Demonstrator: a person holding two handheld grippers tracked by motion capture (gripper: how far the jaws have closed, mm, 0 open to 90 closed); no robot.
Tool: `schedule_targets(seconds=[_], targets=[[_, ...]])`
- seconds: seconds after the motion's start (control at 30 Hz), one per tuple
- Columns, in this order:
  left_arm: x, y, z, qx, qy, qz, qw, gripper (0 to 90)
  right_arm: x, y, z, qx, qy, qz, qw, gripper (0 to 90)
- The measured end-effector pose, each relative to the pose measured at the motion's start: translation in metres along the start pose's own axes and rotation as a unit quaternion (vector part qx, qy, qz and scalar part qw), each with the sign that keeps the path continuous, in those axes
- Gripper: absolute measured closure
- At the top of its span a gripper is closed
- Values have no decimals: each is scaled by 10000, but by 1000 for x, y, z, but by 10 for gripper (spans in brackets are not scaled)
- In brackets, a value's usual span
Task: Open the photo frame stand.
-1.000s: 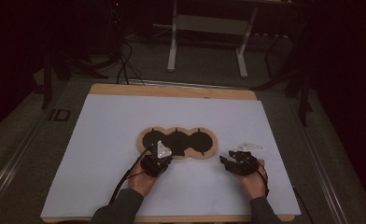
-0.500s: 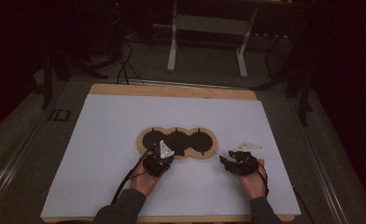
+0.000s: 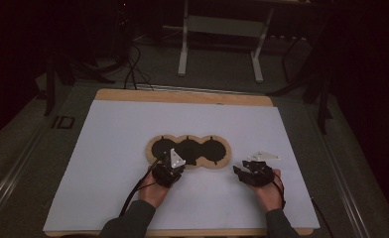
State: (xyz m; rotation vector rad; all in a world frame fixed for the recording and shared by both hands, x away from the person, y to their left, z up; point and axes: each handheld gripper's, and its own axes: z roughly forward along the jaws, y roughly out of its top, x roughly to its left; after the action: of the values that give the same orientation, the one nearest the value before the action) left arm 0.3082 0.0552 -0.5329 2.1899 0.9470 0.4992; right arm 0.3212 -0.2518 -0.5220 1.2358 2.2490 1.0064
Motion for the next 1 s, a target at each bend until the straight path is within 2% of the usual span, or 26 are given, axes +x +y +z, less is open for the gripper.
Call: schedule_targets(seconds=[0.5, 0.77, 1.0], targets=[[4, 7, -8, -185, 22, -85, 9998, 886, 0, 0, 0, -3, -5, -8, 10000, 520], [10, 19, -16, -332, 63, -117, 9994, 886, 0, 0, 0, 6, -1, -9, 10000, 520], [13, 23, -17, -315, 77, -128, 9994, 886, 0, 0, 0, 1, -5, -17, 10000, 518]])
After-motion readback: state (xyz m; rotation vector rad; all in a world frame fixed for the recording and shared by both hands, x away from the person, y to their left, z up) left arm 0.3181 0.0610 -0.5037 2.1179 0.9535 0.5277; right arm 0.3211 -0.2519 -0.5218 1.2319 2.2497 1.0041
